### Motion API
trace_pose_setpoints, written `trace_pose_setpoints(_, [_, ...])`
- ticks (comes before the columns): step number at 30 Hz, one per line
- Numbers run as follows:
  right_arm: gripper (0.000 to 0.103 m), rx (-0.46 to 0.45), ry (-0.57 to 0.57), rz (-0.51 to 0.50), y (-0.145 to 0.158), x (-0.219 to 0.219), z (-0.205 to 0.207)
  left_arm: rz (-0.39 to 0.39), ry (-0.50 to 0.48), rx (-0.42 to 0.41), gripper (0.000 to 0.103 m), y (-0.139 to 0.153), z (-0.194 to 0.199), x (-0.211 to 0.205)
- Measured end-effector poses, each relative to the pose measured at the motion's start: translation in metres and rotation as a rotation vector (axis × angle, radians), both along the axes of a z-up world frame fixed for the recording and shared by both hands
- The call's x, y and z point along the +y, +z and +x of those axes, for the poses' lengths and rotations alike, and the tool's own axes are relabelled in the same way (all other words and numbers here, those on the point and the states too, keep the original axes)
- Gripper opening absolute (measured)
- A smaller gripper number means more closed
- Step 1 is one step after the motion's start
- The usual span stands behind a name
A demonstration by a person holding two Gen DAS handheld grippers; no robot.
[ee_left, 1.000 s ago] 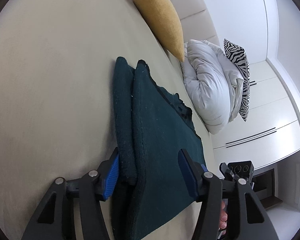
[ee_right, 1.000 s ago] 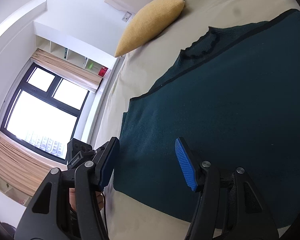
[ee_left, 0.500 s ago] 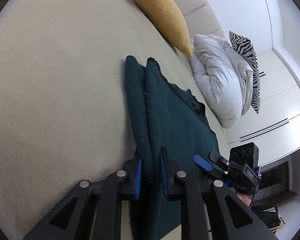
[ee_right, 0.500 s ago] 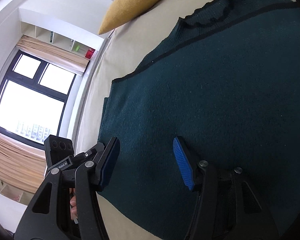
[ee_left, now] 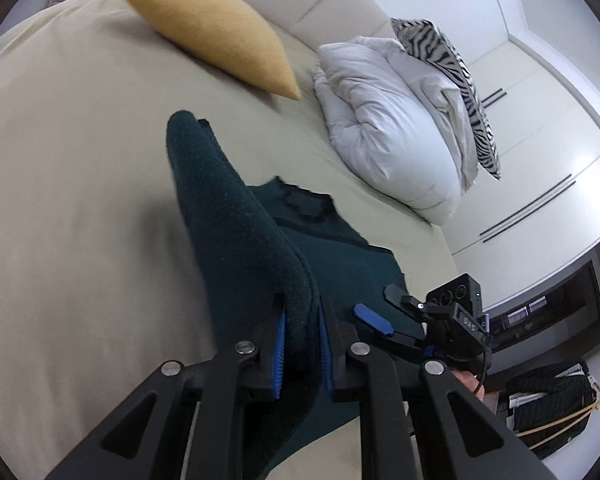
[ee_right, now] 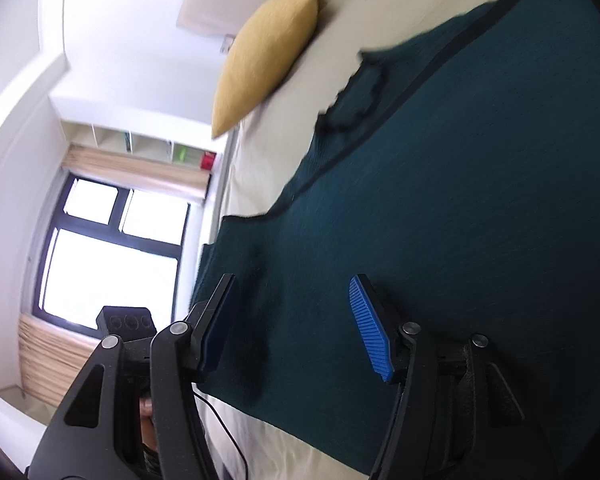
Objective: Fold small clothes
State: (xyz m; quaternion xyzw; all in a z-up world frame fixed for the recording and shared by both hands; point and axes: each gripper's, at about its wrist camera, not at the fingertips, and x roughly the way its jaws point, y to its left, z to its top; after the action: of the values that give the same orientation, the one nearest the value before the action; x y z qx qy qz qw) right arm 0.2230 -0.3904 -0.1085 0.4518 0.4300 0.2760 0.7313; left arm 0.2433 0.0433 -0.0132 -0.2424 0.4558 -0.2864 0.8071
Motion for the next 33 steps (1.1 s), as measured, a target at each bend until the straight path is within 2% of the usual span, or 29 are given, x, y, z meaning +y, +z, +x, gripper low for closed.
trace_pose_setpoints(2, [0.057, 0.000, -0.028, 0.025, -0.002, -0.024, -0.001, 0.017, -0.064, -0.035, 0.016, 0.009, 0.004, -0.049])
trace_pose_setpoints(4, [0.057, 0.008, -0.061, 0.039, -0.006, -0.049, -0.002, 0.034, -0.128, -0.043, 0.014, 0.002, 0.008, -0.099])
trace_pose_setpoints(7, [0.055, 0.023, -0.105, 0.093, -0.019, -0.078, -0.007, 0.027, -0.162, 0.007, 0.014, -0.035, 0.019, -0.147])
trace_pose_setpoints(9, [0.053, 0.023, -0.107, 0.120, -0.025, -0.090, -0.008, 0.025, -0.153, 0.064, 0.011, -0.059, 0.023, -0.156])
trace_pose_setpoints(11, [0.053, 0.015, -0.097, 0.132, -0.028, -0.093, -0.008, 0.001, -0.159, 0.069, 0.013, -0.064, 0.015, -0.152])
trace_pose_setpoints(13, [0.053, 0.012, -0.088, 0.120, -0.028, -0.092, -0.005, -0.013, -0.175, 0.048, 0.026, -0.051, 0.005, -0.143])
trace_pose_setpoints(14, [0.053, 0.014, -0.087, 0.109, -0.029, -0.089, -0.003, -0.035, -0.179, 0.015, 0.038, -0.040, -0.002, -0.134])
trace_pose_setpoints(15, [0.053, 0.017, -0.089, 0.098, -0.028, -0.089, -0.001, -0.044, -0.175, -0.027, 0.041, -0.030, -0.008, -0.124])
trace_pose_setpoints(17, [0.054, 0.023, -0.087, 0.066, -0.025, -0.083, 0.002, -0.038, -0.157, -0.067, 0.041, -0.020, -0.017, -0.110])
trace_pose_setpoints(19, [0.054, 0.035, -0.073, 0.012, -0.021, -0.074, 0.007, -0.027, -0.126, -0.074, 0.041, -0.022, -0.023, -0.091])
trace_pose_setpoints(21, [0.054, 0.052, -0.056, -0.047, -0.016, -0.064, 0.012, -0.014, -0.095, -0.055, 0.041, -0.032, -0.027, -0.077])
trace_pose_setpoints(23, [0.054, 0.072, -0.042, -0.082, -0.011, -0.055, 0.012, -0.051, -0.072, -0.010, 0.041, -0.047, -0.031, -0.061])
trace_pose_setpoints(25, [0.055, 0.088, -0.030, -0.112, -0.011, -0.046, 0.014, -0.068, -0.064, -0.002, 0.041, -0.053, -0.036, -0.053])
trace_pose_setpoints(32, [0.038, 0.088, 0.082, -0.283, 0.008, 0.009, 0.024, -0.080, -0.056, -0.009, 0.041, -0.059, -0.044, -0.041])
trace_pose_setpoints(33, [0.033, 0.097, 0.086, -0.308, 0.007, 0.013, 0.027, -0.084, -0.054, -0.005, 0.041, -0.060, -0.044, -0.040])
